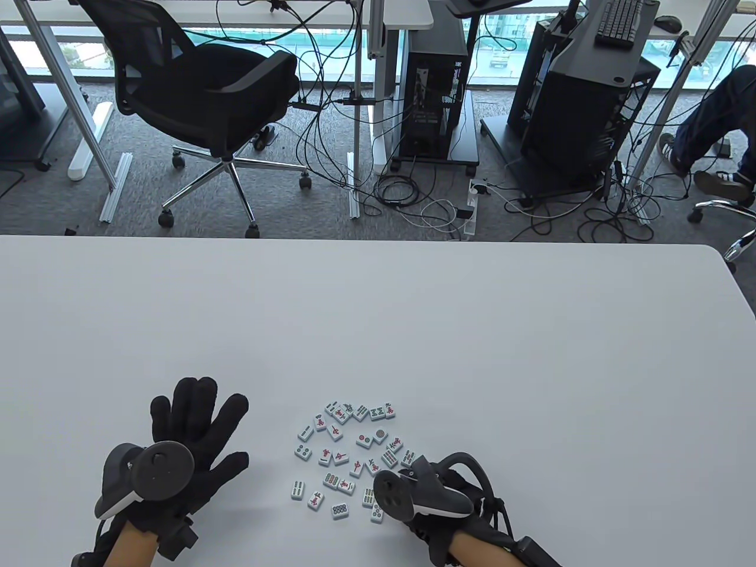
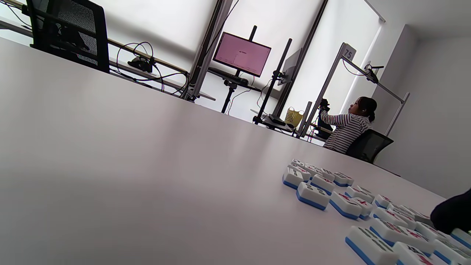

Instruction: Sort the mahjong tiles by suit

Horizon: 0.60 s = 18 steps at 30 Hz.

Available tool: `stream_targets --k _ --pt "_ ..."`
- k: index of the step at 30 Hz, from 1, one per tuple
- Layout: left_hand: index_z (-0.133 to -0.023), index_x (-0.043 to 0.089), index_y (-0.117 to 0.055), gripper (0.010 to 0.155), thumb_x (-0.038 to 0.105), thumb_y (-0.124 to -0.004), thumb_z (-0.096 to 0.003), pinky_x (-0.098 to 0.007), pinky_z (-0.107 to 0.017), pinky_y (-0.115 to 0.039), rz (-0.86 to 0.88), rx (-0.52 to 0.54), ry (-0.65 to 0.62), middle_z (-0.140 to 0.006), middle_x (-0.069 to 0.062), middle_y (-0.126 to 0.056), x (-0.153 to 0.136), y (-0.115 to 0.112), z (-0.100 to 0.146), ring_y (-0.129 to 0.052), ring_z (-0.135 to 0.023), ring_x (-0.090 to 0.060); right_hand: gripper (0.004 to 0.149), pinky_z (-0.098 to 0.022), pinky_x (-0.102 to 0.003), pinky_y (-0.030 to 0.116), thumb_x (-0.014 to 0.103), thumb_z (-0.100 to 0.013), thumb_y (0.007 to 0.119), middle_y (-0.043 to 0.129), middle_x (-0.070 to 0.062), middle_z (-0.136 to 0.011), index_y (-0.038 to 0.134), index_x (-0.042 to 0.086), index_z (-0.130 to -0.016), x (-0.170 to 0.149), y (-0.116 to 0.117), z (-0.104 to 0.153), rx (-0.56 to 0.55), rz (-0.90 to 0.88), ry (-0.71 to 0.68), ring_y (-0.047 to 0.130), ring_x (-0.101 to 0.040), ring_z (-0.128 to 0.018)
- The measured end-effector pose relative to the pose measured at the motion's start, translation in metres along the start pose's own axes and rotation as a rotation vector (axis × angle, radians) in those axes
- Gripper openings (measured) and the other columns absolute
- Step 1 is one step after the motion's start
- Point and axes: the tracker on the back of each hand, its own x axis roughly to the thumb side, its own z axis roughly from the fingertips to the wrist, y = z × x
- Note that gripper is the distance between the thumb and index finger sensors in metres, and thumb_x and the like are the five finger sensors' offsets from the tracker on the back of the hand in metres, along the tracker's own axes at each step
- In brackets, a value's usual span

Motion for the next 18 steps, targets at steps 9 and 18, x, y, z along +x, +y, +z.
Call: stream_targets --k 9,18 --pt "-0.11 0.051 -0.017 0.078 0.076 -0.052 -0.0451 -0.05 -0.07 0.015 -0.005 -0.004 -0.004 -0.108 0.023 0.019 0.001 -0.001 0.0 0.025 -0.105 -0.009 0.056 -0.018 -0.029 0.084 0.033 -0.041 0.089 0.096 -0.006 -0.052 0.079 0.008 -0.09 -0.094 -0.035 0.002 -0.053 0.024 0.166 0.093 -0.015 -0.023" --pt "-0.11 0.051 -0.017 0.078 0.076 -0.052 -0.0451 -0.05 -0.07 0.015 -0.005 -0.012 0.008 -0.108 0.023 0.019 0.001 -0.002 0.0 0.025 -0.105 -0.009 0.056 -0.019 -0.028 0.084 0.034 -0.042 0.088 0.096 -0.005 -0.055 0.077 0.009 -0.091 -0.128 0.015 0.007 0.086 -0.024 0.244 0.093 -0.015 -0.024"
